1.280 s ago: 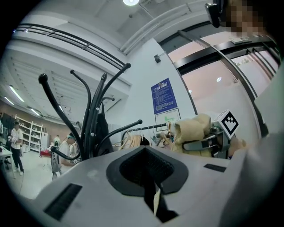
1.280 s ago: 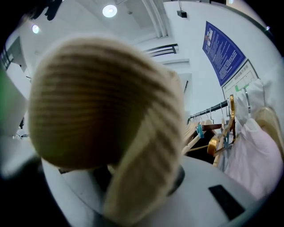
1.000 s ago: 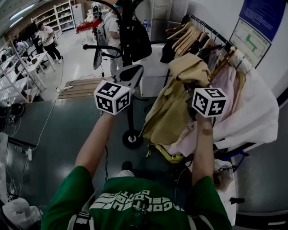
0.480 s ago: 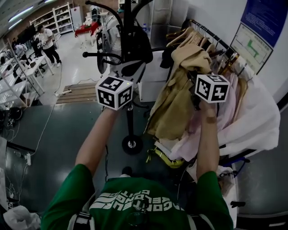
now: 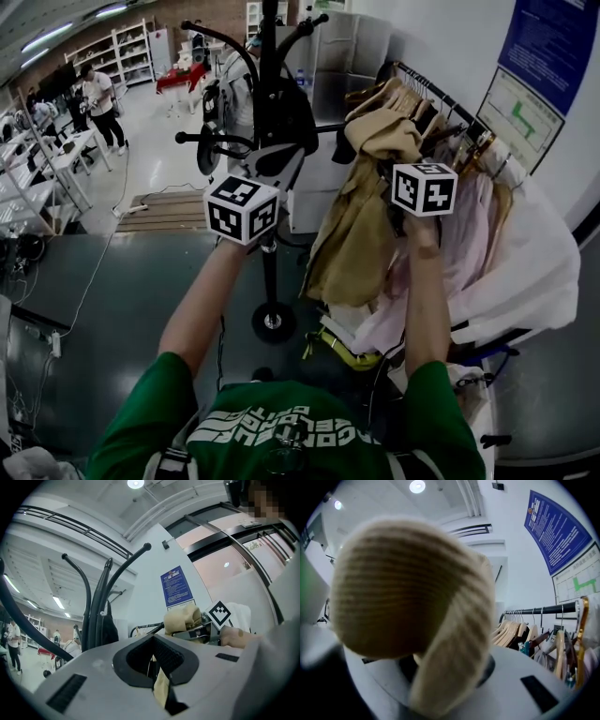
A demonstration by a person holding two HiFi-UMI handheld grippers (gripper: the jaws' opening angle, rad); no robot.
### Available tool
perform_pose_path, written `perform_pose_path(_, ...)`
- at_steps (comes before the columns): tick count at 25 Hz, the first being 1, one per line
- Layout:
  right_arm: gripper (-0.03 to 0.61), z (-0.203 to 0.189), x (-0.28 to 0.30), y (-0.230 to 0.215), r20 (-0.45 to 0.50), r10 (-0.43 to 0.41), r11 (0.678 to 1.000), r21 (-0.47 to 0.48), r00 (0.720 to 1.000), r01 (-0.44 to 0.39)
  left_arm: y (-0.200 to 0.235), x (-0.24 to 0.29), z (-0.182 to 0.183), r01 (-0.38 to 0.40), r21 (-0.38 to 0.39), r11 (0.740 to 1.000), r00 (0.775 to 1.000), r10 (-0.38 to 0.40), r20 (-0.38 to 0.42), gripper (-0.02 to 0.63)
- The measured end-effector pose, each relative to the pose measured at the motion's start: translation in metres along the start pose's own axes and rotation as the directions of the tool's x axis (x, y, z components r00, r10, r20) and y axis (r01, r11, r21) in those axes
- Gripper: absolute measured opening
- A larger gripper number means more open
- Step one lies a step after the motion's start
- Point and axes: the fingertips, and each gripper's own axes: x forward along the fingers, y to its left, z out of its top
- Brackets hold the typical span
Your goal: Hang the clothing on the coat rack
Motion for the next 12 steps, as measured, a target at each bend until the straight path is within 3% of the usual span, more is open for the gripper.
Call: perform_pose_path(12, 0.069, -0.012, 0.038, 0.017, -0.069, 0.067, 0.998, -0.003, 0.995, -0.068, 0.008, -0.005, -0.005, -0.011, -0.006, 1.000, 1.000, 0.011, -0.008, 0.003)
